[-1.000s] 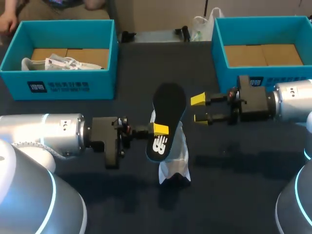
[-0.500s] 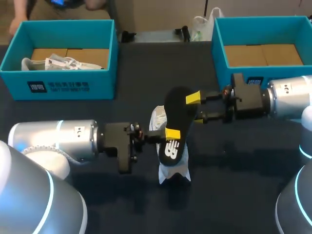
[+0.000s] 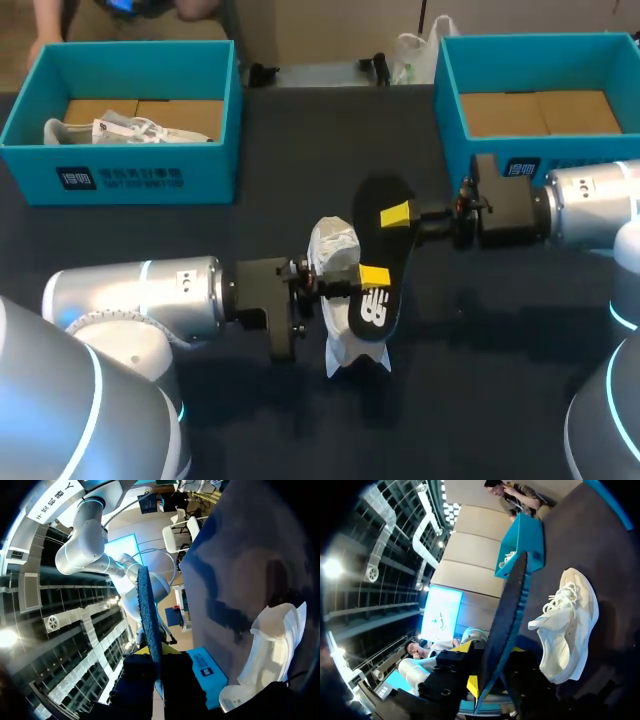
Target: Take the shoe out of the shoebox, open the shoe tongue, remove and reinsert the insole, then place the shoe into the shoebox
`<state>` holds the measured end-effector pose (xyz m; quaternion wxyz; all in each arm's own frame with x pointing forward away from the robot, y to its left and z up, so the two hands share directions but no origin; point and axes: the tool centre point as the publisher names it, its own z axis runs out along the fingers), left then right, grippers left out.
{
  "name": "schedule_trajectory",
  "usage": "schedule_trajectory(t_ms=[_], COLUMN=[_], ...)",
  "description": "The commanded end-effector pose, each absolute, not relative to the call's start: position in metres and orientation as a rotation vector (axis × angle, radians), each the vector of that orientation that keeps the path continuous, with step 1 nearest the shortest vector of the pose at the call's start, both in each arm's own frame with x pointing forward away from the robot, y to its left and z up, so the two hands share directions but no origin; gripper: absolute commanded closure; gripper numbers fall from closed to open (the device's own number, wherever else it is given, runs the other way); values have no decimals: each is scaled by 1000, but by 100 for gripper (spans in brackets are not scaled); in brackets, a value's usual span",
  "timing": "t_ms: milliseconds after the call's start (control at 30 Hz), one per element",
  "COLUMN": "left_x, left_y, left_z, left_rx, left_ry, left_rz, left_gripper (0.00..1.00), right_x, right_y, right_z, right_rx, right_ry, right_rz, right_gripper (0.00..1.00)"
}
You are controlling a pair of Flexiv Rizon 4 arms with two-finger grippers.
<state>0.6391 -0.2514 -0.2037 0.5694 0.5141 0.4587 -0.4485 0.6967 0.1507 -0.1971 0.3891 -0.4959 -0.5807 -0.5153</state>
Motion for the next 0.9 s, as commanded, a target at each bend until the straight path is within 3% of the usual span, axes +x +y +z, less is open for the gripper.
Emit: schedule_trajectory(t_ms=[33,367,400,433,900], left_x=[641,640,639,638,653], left_y=[-256,-254,-253,-252,-205], left_z=[-204,-204,-204,-203,-204], left_rx=[1204,1193,1186,1187,1238], left_ry=[1076,1087,1091,1098,1186], left_rz=[-1053,-1062,-1063,-1067,-998], left_gripper=[100,100,11,0,0], right_x=[699,701,701,702,706], right_y=[152,150,150,150,140], right_z=[-199,-200,-200,-200,-209], right_rx=[-1259,-1271,-1272,-1272,-1287], right_ry=[-1478,-1471,-1470,-1470,-1436], right_rz=[-1305,-1302,-1302,-1302,-1301], right_gripper=[100,100,100,100,100])
